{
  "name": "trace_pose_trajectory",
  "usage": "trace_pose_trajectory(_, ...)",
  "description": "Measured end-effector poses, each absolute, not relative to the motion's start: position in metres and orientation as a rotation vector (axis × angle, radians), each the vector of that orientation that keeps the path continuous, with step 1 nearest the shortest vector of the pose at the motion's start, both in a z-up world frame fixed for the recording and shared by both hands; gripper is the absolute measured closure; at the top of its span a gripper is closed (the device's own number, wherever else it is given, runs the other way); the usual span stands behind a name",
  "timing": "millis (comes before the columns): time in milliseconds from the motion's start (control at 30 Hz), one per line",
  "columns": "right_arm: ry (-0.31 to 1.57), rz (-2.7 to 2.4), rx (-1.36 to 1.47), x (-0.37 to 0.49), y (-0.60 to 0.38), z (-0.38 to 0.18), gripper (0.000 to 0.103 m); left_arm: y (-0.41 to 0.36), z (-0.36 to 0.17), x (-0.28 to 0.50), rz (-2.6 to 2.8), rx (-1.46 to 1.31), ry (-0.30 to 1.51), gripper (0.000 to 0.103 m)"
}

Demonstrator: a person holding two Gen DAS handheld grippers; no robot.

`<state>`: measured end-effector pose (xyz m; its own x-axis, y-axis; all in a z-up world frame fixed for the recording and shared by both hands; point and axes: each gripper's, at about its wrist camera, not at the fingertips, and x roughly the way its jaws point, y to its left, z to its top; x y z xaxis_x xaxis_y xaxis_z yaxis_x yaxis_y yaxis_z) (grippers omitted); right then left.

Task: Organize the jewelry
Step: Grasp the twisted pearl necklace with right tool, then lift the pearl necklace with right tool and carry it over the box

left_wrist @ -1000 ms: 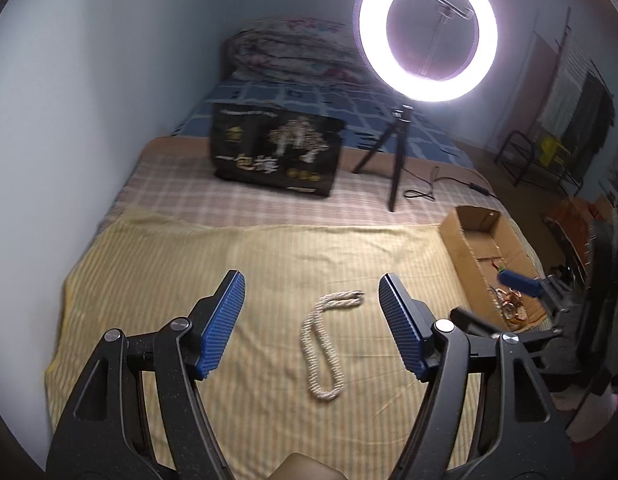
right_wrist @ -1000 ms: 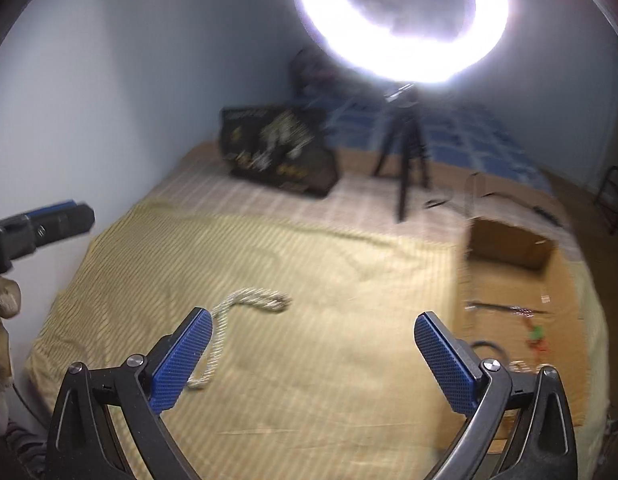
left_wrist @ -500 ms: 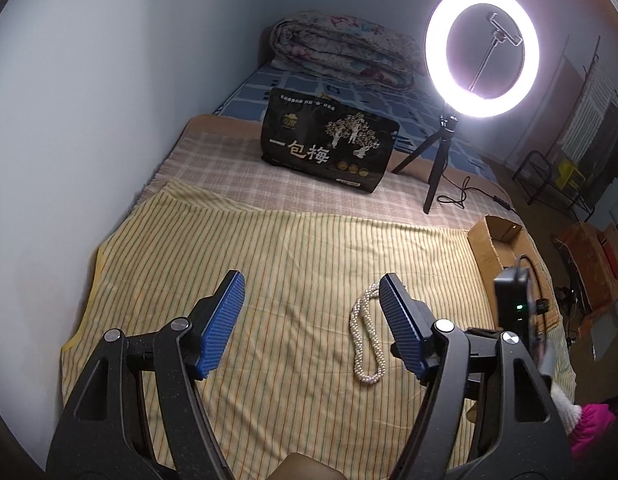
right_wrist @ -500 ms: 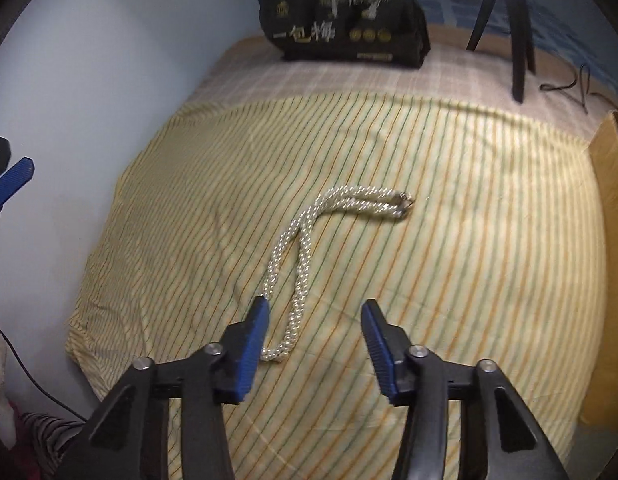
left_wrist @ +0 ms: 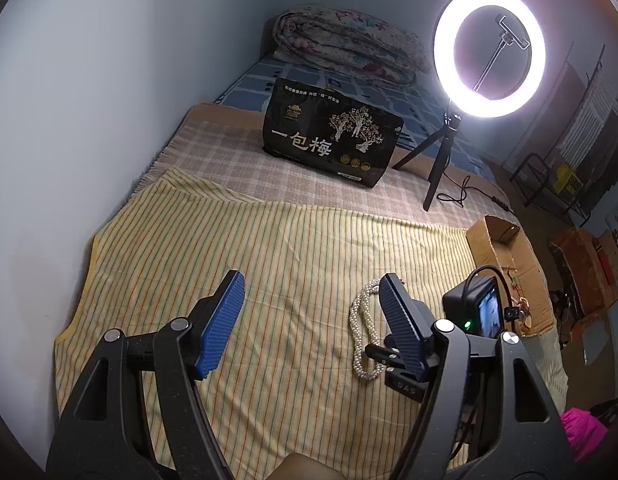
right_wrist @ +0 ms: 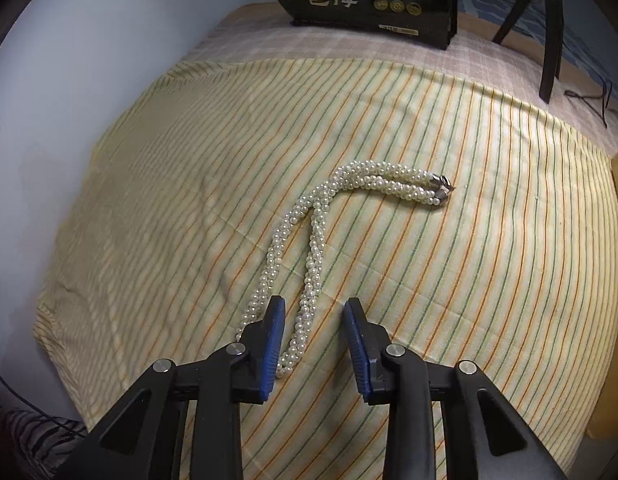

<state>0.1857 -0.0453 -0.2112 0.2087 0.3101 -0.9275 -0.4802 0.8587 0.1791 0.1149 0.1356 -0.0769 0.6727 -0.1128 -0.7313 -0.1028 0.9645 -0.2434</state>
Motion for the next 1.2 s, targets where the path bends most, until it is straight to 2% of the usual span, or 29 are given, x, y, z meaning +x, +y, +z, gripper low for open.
trace_pose_trajectory(167,1.168,0.557,-0.316,0.173,-0.034,-0.214,0.084,0.133,-0.079,0.118,-0.016,-0.270,0.847,0.031)
trace_pose_trajectory(233,1.153,0.571,-0.341,0.170,-0.032,-0.213,0.095,0.131,-0.080,0.119,-0.020,-0.267,0.853,0.031)
trace_pose_trajectory(267,1.153,0.569,-0.338,0.169,-0.033,-0.212,0.096,0.130,-0.081,0.120,-0.018,-0.268,0.856,0.031)
trace_pose_trajectory(633,1.094,0.577,-0.128,0.181,-0.077,-0.164,0.098,0.130,-0.084,0.124,-0.014,-0.299,0.862,0.031)
trace_pose_trajectory(1200,0.862,0.515,0.010,0.184,-0.143,-0.074,0.098,0.093,-0.081,0.135,-0.066,-0.297,0.868,0.031)
